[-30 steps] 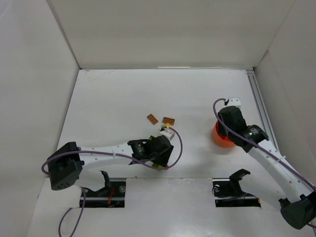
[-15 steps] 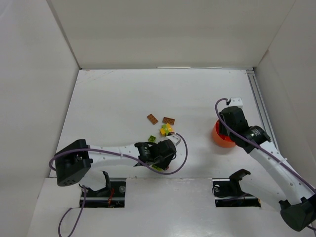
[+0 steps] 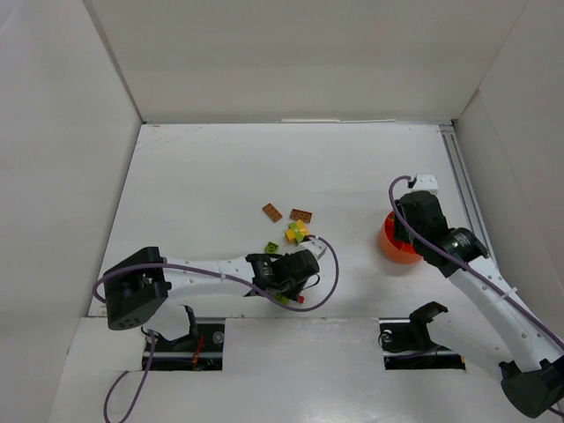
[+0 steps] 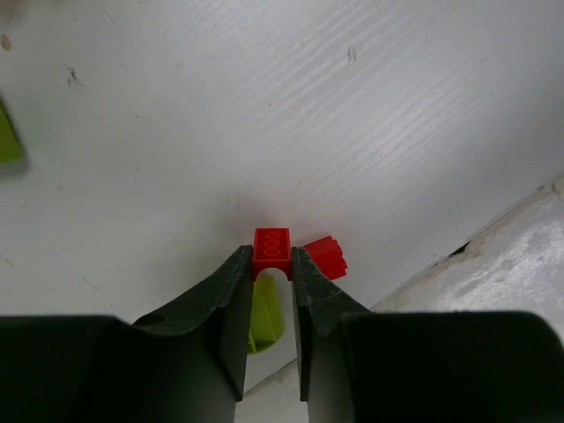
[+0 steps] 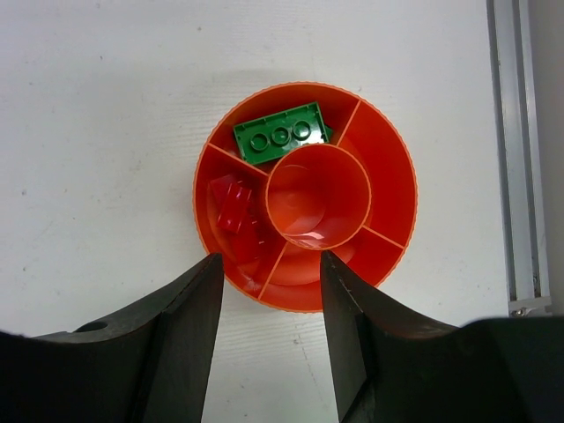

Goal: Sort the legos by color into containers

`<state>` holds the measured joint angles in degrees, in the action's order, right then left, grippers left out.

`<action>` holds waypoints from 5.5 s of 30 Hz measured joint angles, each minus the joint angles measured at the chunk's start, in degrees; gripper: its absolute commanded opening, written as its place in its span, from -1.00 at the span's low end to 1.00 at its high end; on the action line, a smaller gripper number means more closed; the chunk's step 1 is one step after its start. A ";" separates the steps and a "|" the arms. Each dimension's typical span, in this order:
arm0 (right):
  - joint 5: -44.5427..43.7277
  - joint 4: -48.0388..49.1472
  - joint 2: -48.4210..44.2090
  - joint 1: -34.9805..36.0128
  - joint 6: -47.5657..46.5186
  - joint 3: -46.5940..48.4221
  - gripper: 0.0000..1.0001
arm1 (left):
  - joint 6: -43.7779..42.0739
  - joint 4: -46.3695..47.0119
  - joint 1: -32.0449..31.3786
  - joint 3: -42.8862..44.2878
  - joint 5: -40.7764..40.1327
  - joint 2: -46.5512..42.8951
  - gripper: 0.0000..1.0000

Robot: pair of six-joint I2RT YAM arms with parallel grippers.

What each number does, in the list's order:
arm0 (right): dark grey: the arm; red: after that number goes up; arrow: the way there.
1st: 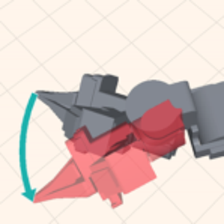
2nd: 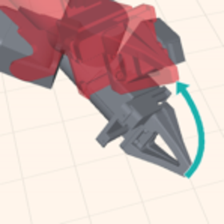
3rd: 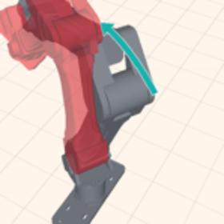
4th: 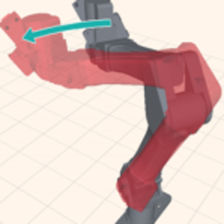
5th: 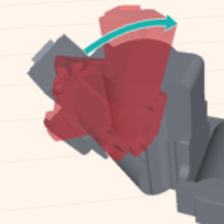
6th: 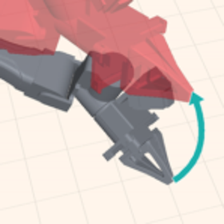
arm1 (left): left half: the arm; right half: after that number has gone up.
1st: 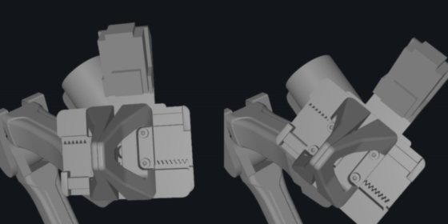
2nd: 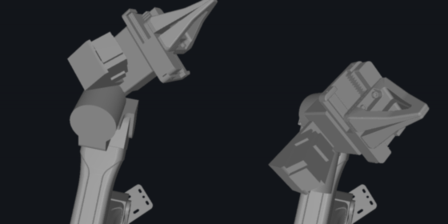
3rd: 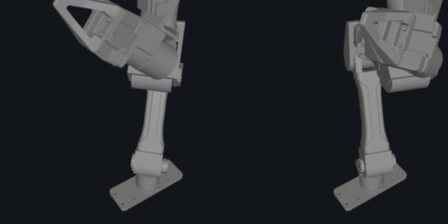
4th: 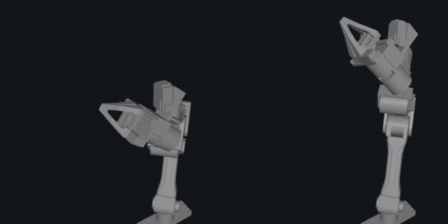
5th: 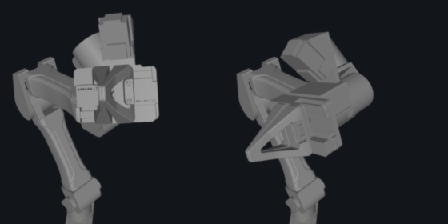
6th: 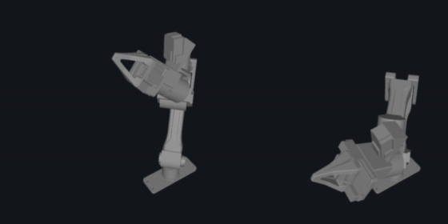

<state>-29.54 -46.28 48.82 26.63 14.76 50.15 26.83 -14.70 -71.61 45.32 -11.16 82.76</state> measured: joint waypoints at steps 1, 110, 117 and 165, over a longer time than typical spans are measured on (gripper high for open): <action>0.00 0.00 -0.04 0.00 0.00 0.00 0.06 | 0.07 -0.33 0.00 0.50 -0.33 -0.02 -0.82; 22.64 31.17 39.91 47.30 -13.79 -3.28 0.35 | 23.67 -10.43 19.58 -8.07 -11.54 -37.57 1.00; 19.63 28.04 41.46 47.34 -9.16 -2.03 -0.06 | 23.63 -10.34 19.58 -8.24 -11.32 -37.62 1.00; 3.41 1.36 16.17 -0.81 -5.46 4.15 -0.46 | 13.38 1.22 24.52 -4.02 -6.88 -23.39 1.00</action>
<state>-26.13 -44.93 64.99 25.82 9.30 54.30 40.21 -13.47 -47.09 41.30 -18.04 59.37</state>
